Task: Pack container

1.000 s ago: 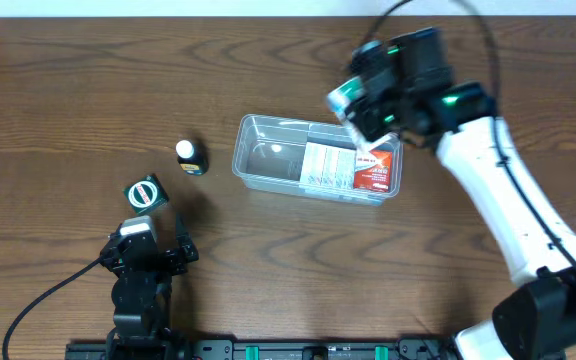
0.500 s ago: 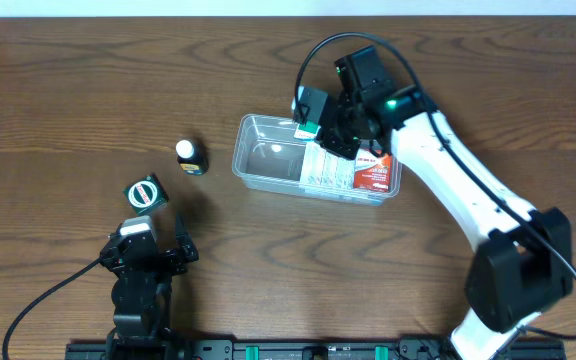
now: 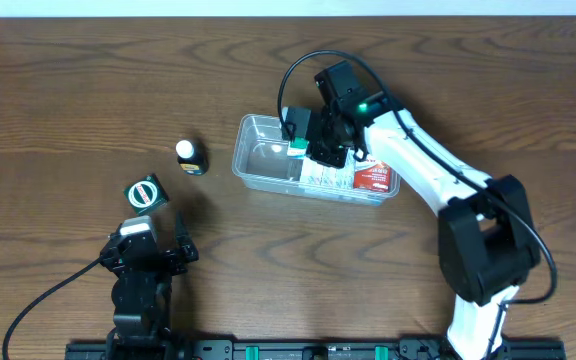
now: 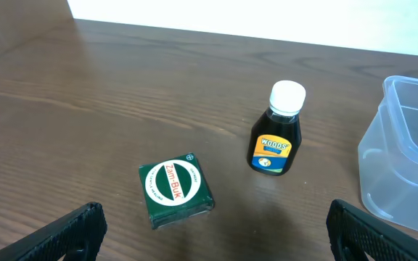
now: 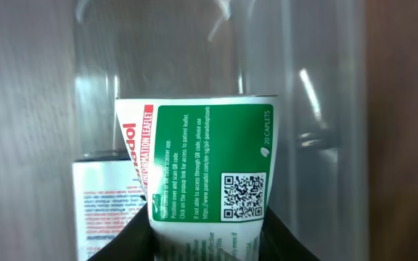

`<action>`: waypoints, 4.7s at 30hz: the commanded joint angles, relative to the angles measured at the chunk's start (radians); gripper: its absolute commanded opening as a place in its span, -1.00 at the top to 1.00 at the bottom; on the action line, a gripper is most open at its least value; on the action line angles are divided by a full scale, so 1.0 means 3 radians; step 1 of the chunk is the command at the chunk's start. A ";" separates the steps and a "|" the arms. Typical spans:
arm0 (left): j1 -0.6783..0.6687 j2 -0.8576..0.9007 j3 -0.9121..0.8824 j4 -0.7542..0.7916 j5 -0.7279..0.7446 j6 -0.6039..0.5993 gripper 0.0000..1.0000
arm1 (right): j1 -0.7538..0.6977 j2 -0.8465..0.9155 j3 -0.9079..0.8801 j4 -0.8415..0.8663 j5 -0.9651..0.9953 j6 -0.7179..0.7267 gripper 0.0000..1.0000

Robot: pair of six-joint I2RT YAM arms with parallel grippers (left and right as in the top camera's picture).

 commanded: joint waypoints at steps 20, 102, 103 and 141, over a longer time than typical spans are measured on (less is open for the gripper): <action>0.0014 -0.0001 -0.0064 -0.0036 -0.0005 -0.0042 -0.96 | -0.0033 0.0181 0.0469 -0.0116 0.0523 0.0277 -0.58; 0.0014 -0.0001 -0.0064 -0.0036 -0.0005 -0.0042 -0.96 | -0.0327 0.0919 0.1244 -0.0200 -0.0024 -0.0802 0.98; 0.0014 -0.0001 -0.0064 -0.0036 -0.0005 -0.0042 -0.96 | -0.0327 0.0919 0.1244 -0.0237 -0.0024 -0.0905 0.98; 0.0014 -0.0001 -0.0064 -0.0036 -0.0005 -0.0042 -0.96 | -0.1138 -0.0309 0.1381 -0.0425 -0.0111 0.3340 -0.36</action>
